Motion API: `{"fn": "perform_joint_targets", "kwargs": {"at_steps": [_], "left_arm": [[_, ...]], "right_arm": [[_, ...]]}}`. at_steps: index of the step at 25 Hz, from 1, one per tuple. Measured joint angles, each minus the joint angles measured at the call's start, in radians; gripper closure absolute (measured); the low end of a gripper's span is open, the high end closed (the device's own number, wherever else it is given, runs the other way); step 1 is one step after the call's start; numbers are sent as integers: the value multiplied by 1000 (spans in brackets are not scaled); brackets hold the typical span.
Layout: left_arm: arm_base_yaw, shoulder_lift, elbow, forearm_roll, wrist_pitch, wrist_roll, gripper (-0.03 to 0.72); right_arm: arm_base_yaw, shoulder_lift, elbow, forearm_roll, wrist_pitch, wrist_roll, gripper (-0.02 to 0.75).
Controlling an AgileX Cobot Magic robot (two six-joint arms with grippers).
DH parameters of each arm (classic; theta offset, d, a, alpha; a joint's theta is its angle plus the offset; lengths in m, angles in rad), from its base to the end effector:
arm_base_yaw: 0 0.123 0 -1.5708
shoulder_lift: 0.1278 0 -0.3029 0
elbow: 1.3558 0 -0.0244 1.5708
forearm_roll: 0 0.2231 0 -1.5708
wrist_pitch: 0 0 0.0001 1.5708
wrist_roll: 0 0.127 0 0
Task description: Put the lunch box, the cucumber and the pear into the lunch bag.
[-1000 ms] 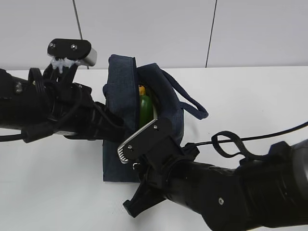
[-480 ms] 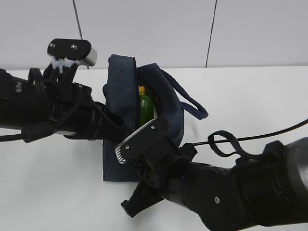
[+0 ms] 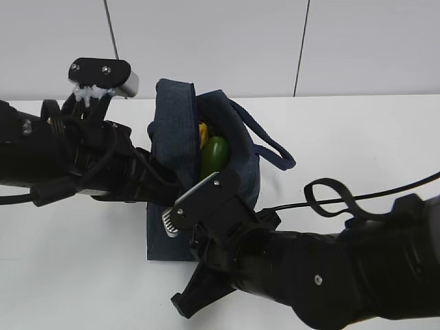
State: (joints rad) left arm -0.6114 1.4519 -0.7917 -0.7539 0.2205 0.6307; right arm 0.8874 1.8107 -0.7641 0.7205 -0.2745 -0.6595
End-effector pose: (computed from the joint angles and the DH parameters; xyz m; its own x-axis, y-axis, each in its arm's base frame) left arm 0.2318 -0.1858 0.2412 -0.6186 0.2999 -0.7262 0.5936 0.7839 -0.1819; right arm 0.2374 0.2557 0.1517 -0.4591 -0.4981 -0.7356 -0.6616 0.7443 -0.0911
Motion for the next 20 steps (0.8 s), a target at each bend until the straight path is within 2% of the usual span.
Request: {"fn": "perform_joint_targets", "kwargs": {"at_steps": [9,20], "left_arm": [[5,0,-1,-5,-17,-3,685],[5,0,0,10,-8,-1,685]], "right_arm": [[0,-119,4,-4,130,-22,738],[0,-149,2,-6,185,-39,738]]}}
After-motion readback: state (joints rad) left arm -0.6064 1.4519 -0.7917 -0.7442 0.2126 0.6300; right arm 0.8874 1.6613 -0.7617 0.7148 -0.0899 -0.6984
